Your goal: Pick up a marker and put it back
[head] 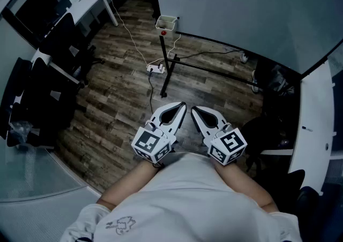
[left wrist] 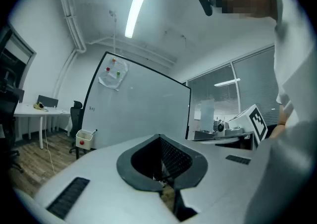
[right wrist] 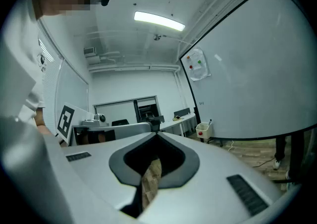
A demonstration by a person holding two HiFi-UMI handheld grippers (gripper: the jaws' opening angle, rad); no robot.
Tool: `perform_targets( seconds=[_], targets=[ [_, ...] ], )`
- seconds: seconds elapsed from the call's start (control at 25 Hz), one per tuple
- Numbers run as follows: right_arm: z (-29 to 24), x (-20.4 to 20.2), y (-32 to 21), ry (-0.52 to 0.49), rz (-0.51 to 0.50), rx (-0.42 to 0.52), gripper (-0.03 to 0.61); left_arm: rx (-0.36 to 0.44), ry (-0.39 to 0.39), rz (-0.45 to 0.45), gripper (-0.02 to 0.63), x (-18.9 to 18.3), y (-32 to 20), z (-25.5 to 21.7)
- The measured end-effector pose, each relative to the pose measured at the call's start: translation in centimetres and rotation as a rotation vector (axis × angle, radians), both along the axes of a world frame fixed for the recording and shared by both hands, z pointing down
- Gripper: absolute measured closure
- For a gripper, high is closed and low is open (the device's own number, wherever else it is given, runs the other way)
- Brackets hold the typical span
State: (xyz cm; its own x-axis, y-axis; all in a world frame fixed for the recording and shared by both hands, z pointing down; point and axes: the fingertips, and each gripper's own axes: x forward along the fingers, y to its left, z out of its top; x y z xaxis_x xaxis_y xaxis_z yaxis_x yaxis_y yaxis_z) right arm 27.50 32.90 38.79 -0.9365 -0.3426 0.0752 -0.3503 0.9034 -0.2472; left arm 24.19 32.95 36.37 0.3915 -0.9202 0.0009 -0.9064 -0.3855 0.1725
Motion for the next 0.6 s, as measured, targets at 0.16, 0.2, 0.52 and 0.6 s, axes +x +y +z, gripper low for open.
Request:
perform_targets(
  seconds=[0.16,0.2,0.52,0.6],
  targets=[
    [0.4,-1.2,-0.3,0.008,-0.007,-0.005,0.568,-0.006,0.011,-0.007,0.609,-1.3,-0.3,0.4],
    [0.5,-1.6,-0.5,0.010,-0.008,-0.007,0.568,-0.006,0.013,-0.010,0.609,-1.8,-0.5,0.4],
    [1.0,-5.9,-2.4,0.014,0.001,-0.014,0.566,-0.007,0.036,-0.014,0.609,-6.3,-2.1,1.2],
    [1.2,-7.7,-3.2,0.029,0.016,-0.007,0.566,-0.005,0.036,-0.003,0.609,-8.1,-2.8,1.2]
  ],
)
